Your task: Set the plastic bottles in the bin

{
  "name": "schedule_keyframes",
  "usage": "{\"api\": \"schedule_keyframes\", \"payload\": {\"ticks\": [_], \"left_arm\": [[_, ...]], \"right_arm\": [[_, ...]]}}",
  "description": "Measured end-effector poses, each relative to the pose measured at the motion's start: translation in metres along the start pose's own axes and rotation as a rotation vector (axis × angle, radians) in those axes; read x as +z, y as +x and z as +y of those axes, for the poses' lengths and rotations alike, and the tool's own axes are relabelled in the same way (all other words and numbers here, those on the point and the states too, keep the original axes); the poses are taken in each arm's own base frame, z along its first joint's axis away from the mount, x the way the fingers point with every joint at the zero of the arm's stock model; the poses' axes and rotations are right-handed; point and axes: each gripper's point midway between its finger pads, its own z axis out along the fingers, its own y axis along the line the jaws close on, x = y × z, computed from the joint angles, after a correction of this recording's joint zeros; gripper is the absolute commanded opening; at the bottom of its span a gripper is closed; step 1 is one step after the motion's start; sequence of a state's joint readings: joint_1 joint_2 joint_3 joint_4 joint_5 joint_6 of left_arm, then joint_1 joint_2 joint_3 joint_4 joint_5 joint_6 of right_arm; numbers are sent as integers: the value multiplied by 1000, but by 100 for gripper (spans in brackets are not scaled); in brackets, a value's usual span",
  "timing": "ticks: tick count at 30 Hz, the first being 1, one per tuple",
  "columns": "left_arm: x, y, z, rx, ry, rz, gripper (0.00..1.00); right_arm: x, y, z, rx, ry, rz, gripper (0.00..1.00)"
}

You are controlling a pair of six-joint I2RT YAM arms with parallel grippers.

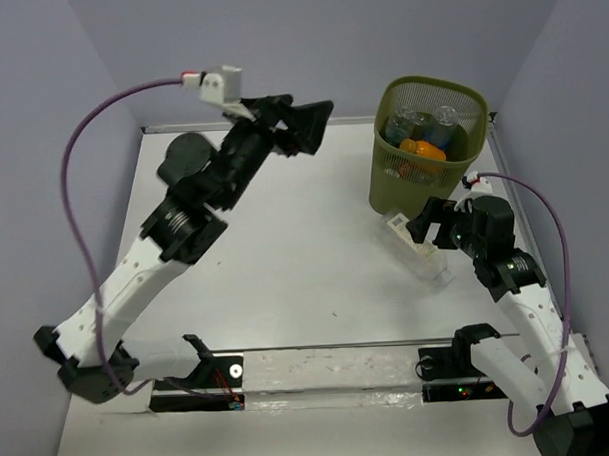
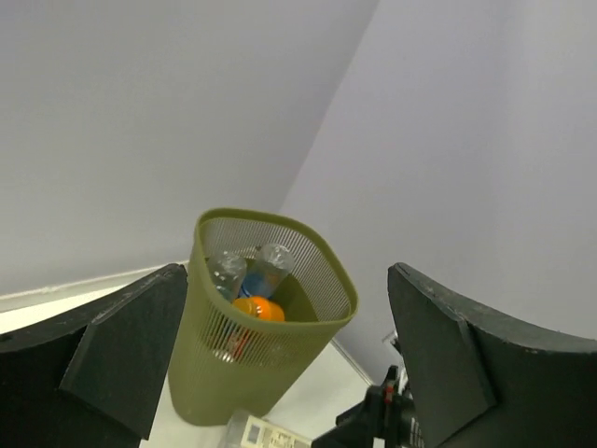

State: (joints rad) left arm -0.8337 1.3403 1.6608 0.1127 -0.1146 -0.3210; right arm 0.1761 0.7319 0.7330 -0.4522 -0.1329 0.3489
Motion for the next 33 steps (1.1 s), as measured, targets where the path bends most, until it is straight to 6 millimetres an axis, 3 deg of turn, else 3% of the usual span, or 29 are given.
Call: {"api": "schedule_keyframes", "payload": {"ticks": [2, 7, 10, 13, 17, 20, 25, 30, 33], "left_arm": [[-51, -18, 10, -10, -33, -36, 99], [-134, -12, 47, 3, -157, -19, 99], [-174, 5, 73, 24, -248, 22, 99], [-198, 24, 92, 41, -303, 58, 99], [-213, 47, 107, 62, -334, 95, 99], [-215, 69, 117, 86, -351, 135, 99], [-216, 99, 131, 133, -372, 199, 99], [-216, 107, 135, 160, -372, 210, 99], [-215, 105, 136, 166, -373, 196, 99]], "right_arm": [[4, 10, -7, 1, 27, 39, 100], [18, 26, -21, 11, 90, 117, 100], [29, 39, -32, 18, 141, 181, 100], [39, 52, -41, 22, 180, 237, 100], [54, 72, -55, 16, 229, 326, 100], [61, 74, -55, 0, 215, 334, 100], [66, 83, -28, -55, 126, 354, 100], [70, 110, 10, -143, 60, 405, 100], [68, 132, 18, -174, 72, 469, 100]]}}
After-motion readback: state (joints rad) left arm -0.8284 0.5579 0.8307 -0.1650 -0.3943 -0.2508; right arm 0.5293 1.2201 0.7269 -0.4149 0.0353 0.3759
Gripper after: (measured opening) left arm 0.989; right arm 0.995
